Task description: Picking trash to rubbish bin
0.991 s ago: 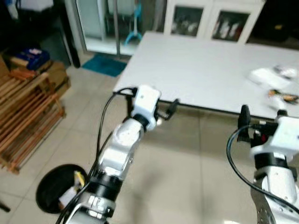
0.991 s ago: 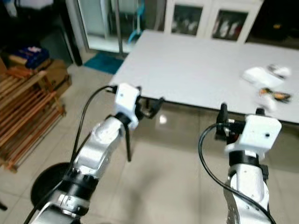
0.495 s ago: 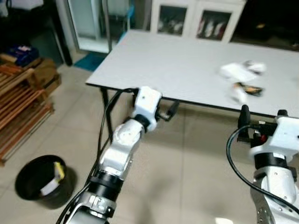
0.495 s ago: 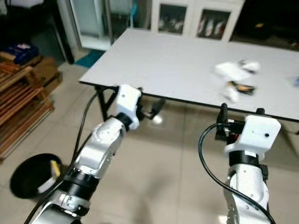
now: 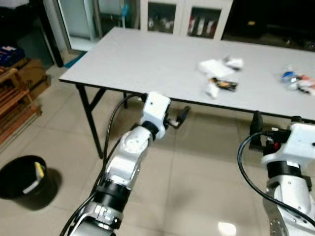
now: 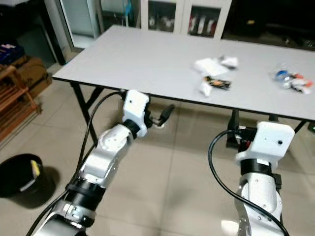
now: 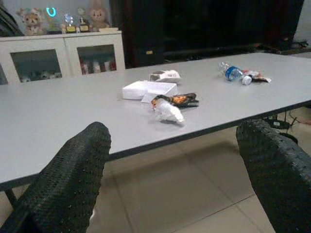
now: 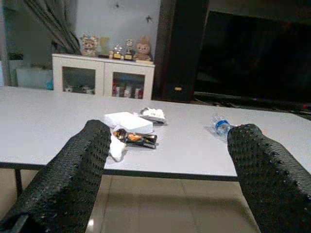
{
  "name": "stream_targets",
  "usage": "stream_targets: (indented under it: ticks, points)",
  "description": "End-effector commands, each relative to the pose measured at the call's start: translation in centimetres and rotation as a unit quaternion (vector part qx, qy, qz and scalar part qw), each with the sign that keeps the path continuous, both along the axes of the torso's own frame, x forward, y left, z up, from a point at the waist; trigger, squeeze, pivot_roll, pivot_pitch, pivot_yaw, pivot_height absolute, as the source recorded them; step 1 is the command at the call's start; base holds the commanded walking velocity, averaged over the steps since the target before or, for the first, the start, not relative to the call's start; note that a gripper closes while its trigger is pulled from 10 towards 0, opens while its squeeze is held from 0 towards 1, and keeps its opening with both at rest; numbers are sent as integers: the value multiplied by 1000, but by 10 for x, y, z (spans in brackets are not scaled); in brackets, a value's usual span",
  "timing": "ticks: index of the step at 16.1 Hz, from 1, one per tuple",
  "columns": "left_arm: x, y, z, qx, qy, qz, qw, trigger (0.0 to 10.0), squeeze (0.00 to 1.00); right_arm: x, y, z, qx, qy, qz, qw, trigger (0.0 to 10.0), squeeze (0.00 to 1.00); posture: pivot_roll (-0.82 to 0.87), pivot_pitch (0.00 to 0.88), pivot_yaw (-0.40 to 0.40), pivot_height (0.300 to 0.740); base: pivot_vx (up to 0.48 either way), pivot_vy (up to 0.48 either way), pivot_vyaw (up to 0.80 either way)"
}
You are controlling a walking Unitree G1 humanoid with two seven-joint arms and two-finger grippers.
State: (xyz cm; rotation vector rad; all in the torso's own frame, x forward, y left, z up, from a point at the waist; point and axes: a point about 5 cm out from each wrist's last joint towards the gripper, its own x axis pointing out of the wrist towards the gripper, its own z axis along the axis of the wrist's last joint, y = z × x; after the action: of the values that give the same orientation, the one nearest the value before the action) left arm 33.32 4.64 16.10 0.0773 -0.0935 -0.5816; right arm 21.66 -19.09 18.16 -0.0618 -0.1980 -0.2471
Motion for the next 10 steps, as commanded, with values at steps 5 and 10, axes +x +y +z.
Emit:
stream_targets:
  ticks: [5,10]
  points:
    - [3,7,0,9,-1,11,1000,10000,0,1,3,1,2,-4,5,1000,10000,0,89,50,-32,740,0,-472,0]
    - [3,7,-1,9,0,13,1000,10000,0,2,3,1,0,-4,6,1000,10000,0,89,48,-33,740,0,-472,0]
